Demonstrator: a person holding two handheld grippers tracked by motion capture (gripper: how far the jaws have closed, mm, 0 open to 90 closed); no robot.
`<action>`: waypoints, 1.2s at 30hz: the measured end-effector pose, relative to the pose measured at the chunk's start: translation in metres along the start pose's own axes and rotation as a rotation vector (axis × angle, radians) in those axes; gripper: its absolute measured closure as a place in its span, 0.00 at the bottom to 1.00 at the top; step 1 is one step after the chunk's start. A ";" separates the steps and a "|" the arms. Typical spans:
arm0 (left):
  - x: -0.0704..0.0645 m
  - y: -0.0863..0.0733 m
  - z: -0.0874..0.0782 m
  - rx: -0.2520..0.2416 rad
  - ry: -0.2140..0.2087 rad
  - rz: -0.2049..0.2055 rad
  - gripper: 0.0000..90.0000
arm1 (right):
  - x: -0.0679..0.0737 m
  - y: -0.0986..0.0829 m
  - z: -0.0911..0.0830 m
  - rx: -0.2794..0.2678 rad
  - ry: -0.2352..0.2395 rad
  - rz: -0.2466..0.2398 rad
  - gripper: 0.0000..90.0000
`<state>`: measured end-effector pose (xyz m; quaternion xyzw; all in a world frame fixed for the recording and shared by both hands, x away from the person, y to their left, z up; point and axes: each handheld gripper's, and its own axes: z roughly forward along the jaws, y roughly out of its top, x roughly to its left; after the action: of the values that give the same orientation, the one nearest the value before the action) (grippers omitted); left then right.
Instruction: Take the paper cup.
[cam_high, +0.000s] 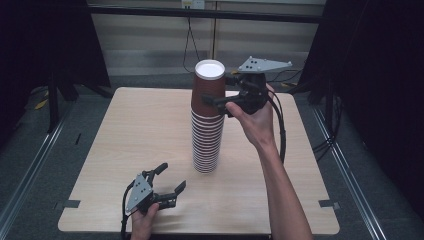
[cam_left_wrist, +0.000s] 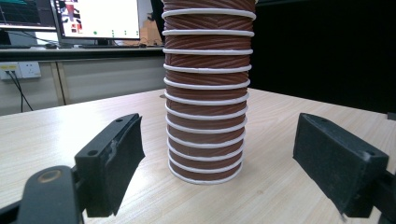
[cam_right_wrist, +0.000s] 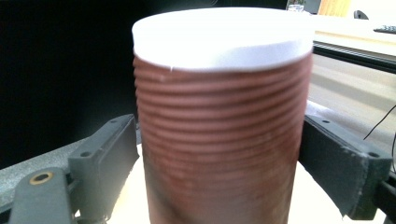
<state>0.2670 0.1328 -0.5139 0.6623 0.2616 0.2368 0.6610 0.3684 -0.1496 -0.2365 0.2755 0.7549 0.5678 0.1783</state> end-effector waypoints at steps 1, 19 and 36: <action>0.000 0.000 0.000 0.000 0.000 0.002 0.18 | 0.000 0.002 0.002 0.007 0.001 -0.002 0.14; 0.000 0.000 0.000 0.003 0.001 0.005 0.18 | 0.002 0.012 0.013 0.022 -0.018 -0.010 0.17; 0.000 0.000 0.000 0.001 -0.001 0.005 0.18 | 0.002 0.018 0.012 -0.003 -0.018 -0.007 0.20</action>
<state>0.2670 0.1330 -0.5138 0.6634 0.2599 0.2378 0.6601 0.3778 -0.1352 -0.2232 0.2778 0.7535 0.5656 0.1873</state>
